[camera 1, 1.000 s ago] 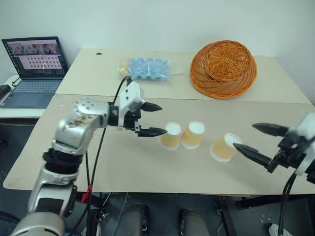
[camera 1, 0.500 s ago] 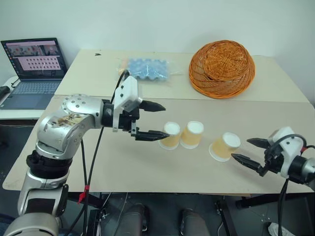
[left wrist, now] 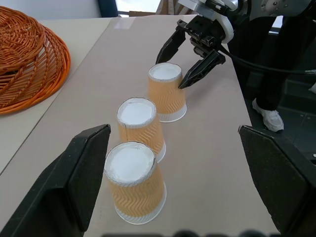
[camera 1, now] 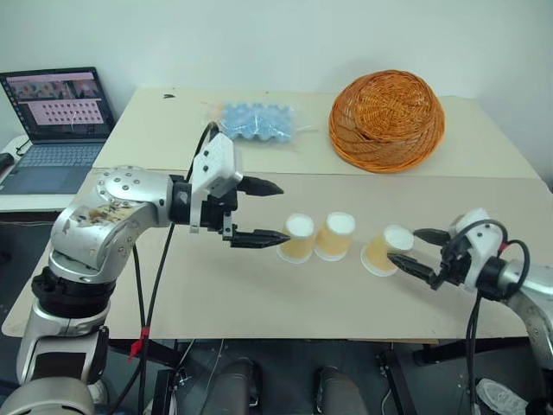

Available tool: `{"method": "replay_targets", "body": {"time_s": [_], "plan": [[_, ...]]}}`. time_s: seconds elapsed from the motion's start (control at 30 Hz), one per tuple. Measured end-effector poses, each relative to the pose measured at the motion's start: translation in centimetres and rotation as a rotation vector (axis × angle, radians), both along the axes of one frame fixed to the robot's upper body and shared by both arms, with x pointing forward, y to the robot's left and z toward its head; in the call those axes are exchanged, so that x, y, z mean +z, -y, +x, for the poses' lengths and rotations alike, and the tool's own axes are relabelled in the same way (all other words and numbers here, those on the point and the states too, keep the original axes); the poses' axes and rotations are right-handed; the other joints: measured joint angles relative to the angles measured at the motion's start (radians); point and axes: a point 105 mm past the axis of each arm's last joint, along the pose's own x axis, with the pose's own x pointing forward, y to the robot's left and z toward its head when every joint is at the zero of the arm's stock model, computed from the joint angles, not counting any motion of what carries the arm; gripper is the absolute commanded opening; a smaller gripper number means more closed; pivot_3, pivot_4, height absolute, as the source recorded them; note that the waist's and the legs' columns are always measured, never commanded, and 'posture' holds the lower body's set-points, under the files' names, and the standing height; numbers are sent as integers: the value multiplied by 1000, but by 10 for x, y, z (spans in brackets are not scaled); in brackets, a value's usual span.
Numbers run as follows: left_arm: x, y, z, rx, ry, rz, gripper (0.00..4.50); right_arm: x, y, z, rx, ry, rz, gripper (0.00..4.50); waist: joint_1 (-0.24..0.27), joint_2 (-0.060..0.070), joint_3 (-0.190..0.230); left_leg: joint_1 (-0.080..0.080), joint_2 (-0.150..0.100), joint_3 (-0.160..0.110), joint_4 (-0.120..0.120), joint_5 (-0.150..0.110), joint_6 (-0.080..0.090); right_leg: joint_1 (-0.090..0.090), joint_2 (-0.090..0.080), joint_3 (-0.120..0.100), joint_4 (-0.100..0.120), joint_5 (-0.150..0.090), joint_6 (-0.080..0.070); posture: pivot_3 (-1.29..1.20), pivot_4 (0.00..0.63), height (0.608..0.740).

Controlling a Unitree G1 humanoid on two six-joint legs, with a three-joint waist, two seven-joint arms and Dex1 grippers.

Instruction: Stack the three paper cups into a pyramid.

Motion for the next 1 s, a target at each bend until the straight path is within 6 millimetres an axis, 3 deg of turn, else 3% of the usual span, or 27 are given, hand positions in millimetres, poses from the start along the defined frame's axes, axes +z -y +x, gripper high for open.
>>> {"method": "replay_targets", "body": {"time_s": [0.5,0.6,0.63,0.9,1.0], "plan": [[0,1,2,18,4,-6,4413,1,-7,14,-21,26,72,4500,-4,0,0,0,0,0,0,0,0,0,0,0,0,0,0,0,150,726],[0,1,2,20,4,-6,4500,0,-7,14,-21,26,73,3816,-4,0,0,0,0,0,0,0,-1,0,0,0,0,0,0,0,150,726],[0,1,2,21,5,-6,4500,0,-8,14,-21,26,74,3405,-5,0,0,0,0,0,0,0,-1,0,0,0,0,0,0,0,150,726],[-2,2,3,22,3,2,4500,1,-7,17,-33,34,84,3405,-5,0,0,0,0,0,0,0,-1,0,0,0,0,0,0,0,150,726],[-2,0,2,19,15,17,4500,11,-11,19,-21,64,89,3405,-6,0,0,0,0,0,0,0,-1,0,0,0,1,0,0,0,150,726]]}}
